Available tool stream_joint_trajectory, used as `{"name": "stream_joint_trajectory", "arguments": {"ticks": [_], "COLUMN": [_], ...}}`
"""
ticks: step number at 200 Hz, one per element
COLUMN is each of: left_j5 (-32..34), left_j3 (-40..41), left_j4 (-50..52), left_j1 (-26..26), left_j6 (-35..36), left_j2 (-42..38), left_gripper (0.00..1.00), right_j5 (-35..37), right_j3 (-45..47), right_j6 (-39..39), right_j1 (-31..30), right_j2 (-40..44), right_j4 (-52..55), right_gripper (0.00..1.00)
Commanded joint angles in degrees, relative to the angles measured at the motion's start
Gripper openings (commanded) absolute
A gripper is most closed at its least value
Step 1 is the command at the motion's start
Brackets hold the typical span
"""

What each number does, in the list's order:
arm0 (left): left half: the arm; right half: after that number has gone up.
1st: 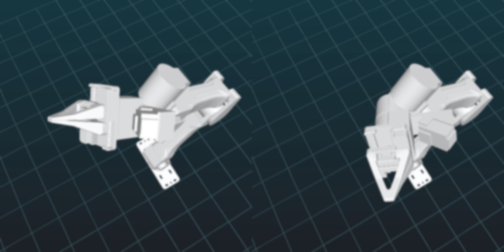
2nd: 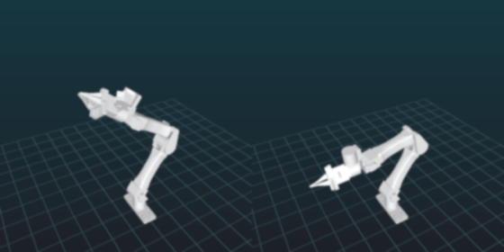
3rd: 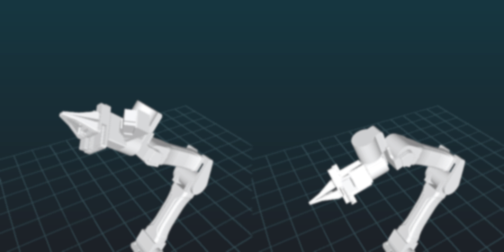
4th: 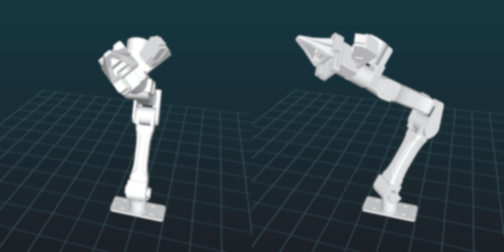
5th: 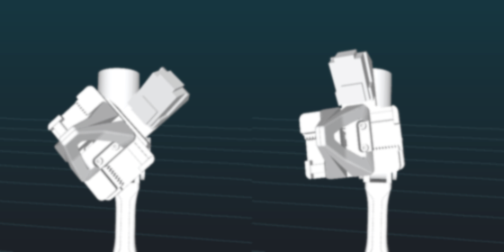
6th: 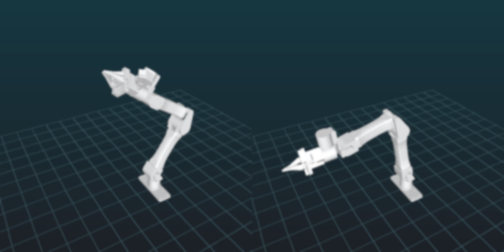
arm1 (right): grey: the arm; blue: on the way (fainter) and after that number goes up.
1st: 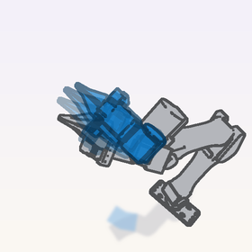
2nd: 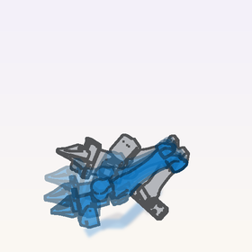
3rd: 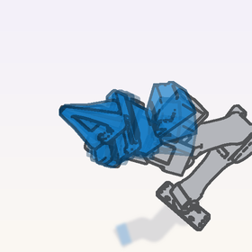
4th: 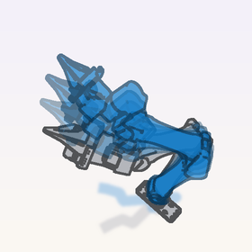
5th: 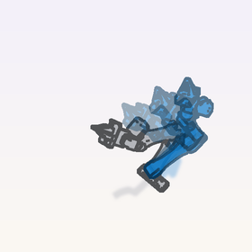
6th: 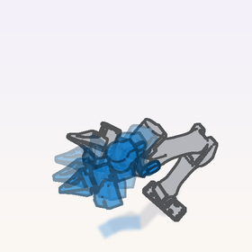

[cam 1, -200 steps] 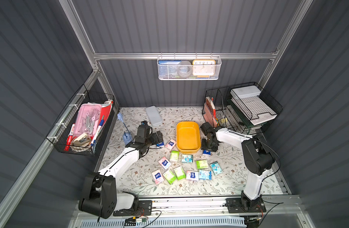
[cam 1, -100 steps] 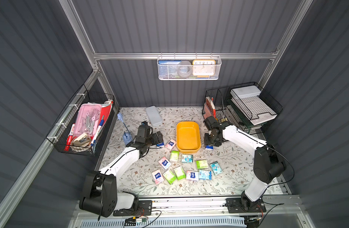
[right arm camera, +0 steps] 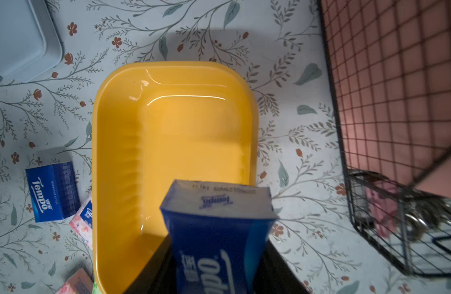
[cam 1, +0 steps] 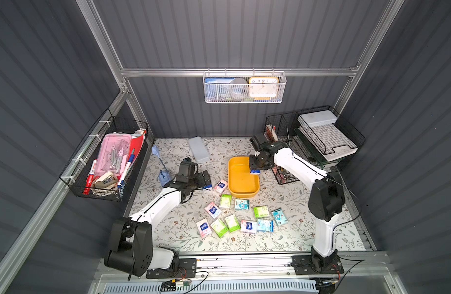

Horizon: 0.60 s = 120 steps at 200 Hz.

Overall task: Put the pocket tissues into the storage box
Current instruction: Place the pocket tissues in the storage box.

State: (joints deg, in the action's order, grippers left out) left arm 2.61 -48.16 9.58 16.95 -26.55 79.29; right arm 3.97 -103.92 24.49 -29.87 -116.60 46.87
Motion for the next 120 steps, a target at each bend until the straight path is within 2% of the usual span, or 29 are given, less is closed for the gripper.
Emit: {"name": "stream_joint_trajectory", "arguments": {"ticks": [1, 74, 120], "left_j5": [0.1, -0.1, 0.1], "left_j3": [-0.7, -1.2, -1.5], "left_j4": [2.1, 2.8, 3.9], "left_j1": [0.2, 0.2, 0.2], "left_j6": [-0.3, 0.3, 0.8], "left_j2": [-0.5, 0.1, -0.5], "left_gripper": [0.99, 0.99, 0.99], "right_j5": [0.7, 2.9, 7.6], "right_j3": [-4.2, -10.2, -12.3], "right_j6": [-1.8, -2.6, -2.3], "right_j1": [-0.8, -1.3, -1.5], "right_j2": [-3.9, -12.7, -16.4], "right_j4": [0.8, 0.6, -1.0], "right_gripper": [0.47, 0.48, 0.48]}}
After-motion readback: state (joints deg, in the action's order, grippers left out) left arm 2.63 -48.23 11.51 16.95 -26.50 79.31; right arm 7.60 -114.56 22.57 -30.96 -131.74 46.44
